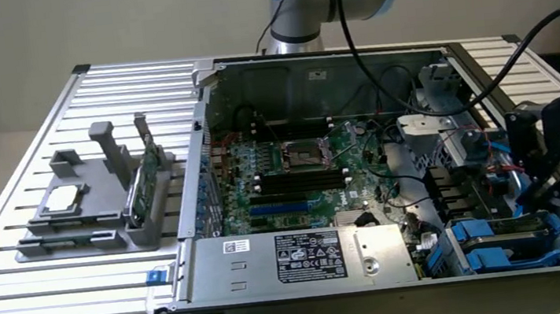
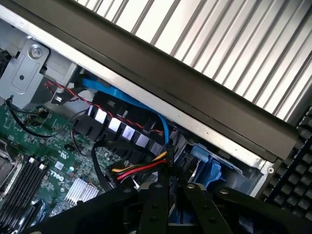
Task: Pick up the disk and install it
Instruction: 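Insert the first disk wire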
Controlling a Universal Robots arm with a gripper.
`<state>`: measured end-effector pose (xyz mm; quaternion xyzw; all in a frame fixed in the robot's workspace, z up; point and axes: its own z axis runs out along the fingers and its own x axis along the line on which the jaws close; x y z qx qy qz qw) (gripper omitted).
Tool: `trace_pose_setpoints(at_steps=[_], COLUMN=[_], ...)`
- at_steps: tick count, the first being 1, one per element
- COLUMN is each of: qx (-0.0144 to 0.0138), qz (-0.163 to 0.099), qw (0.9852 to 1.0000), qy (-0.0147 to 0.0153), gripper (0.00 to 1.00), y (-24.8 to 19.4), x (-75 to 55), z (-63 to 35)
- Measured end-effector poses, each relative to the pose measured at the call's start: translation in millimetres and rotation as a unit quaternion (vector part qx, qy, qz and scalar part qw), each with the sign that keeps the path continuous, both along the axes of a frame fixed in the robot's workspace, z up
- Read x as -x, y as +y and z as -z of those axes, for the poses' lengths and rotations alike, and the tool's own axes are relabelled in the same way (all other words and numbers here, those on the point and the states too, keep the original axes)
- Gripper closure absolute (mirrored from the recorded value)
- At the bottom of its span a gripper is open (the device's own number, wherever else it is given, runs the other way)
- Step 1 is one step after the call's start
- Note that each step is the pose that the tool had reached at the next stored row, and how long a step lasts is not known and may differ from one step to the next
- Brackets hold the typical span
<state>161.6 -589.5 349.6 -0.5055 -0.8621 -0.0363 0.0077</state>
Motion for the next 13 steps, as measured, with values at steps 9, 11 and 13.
trace_pose_setpoints(at_steps=[9,11,13], qx=[0.0187,0.0189,0.0189], qz=[0.025,0.035,0.044], qw=[0.9995,0.9992,0.9988], qy=[0.0001,0.0003,0.0005], gripper=[0.84,0.84,0.84], y=[-0.1,-0.1,-0.1], x=[0.0,0.0,0.0], z=[-0.2,-0.6,-0.7])
